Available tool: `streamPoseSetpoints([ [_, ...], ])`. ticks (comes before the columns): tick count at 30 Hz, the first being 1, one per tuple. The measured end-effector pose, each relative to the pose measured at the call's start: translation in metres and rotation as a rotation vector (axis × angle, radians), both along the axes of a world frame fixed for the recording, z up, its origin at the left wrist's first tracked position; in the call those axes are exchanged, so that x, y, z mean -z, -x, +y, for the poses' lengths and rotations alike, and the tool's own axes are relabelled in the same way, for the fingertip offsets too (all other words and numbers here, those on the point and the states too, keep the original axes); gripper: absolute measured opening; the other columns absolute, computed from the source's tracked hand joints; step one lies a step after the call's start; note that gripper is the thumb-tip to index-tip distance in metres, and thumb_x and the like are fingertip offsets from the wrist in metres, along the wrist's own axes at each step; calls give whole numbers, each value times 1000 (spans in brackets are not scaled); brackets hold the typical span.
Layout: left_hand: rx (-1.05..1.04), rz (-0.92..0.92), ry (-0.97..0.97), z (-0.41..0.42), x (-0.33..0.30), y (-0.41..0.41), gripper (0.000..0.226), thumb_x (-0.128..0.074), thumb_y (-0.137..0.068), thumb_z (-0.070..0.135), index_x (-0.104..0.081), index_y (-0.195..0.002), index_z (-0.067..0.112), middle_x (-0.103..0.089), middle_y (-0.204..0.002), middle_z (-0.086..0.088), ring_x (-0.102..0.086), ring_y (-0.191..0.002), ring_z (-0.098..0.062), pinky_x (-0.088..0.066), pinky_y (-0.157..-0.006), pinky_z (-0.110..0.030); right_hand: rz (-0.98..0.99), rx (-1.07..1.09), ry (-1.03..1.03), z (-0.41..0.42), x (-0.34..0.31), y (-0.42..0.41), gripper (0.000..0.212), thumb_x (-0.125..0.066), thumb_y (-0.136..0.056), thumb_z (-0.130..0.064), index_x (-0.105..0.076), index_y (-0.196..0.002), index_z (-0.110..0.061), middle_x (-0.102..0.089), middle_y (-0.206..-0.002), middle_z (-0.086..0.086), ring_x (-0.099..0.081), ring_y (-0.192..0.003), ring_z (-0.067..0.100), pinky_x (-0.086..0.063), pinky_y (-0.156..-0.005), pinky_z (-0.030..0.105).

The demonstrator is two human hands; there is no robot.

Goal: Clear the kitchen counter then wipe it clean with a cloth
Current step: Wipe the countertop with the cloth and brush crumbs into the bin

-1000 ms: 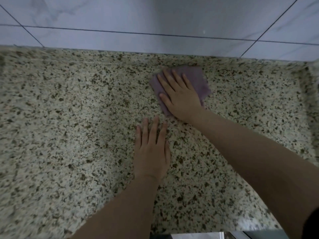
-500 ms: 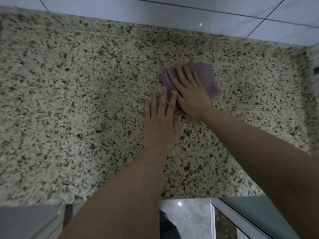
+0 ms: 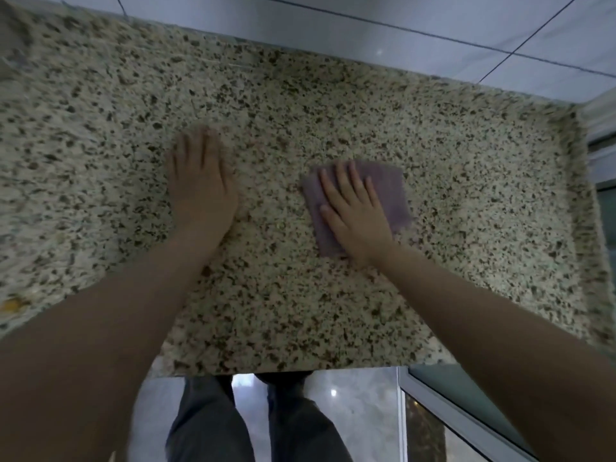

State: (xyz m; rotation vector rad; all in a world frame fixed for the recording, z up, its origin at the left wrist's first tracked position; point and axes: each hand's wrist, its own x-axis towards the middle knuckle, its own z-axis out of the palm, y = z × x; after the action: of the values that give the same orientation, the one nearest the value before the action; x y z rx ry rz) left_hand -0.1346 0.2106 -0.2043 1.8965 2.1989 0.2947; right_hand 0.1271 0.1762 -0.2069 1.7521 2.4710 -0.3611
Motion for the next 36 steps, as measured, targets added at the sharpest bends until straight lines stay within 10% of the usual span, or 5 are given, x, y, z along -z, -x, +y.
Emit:
streamPoseSetpoints([
  [8,54,143,-46,-2,16,2,56,-20,-103,35,-17,-156,16,-12,-164,-5,-8,-151,-28,-9,-123,-45,-35,-46,-84,132,6,37,61,-15,-103,-53,-12,-158,-26,-9,-166,5,-5,-153,28,-5,-124,46],
  [17,52,140,-9,-2,12,0,57,-18,-103,36,-13,-157,17,-8,-165,-4,-2,-152,-26,-4,-124,-43,13,-140,-37,-41,-7,64,62,-22,-105,-51,-7,-159,-23,1,-166,7,5,-153,27,-8,-123,48],
  [27,55,168,-39,0,13,0,55,-19,-104,34,-17,-156,17,-11,-164,-4,-4,-152,-25,-8,-123,-44,7,-101,-115,133,7,75,71,-17,-102,-58,-12,-158,-15,-10,-166,7,-8,-153,26,-8,-124,43],
  [36,45,144,-6,-1,13,0,56,-18,-103,32,-14,-156,17,-7,-165,-4,0,-152,-25,-7,-123,-44,61,-17,-166,31,5,98,65,-24,-104,-51,-19,-157,-14,-16,-164,9,-9,-153,27,-9,-124,43],
])
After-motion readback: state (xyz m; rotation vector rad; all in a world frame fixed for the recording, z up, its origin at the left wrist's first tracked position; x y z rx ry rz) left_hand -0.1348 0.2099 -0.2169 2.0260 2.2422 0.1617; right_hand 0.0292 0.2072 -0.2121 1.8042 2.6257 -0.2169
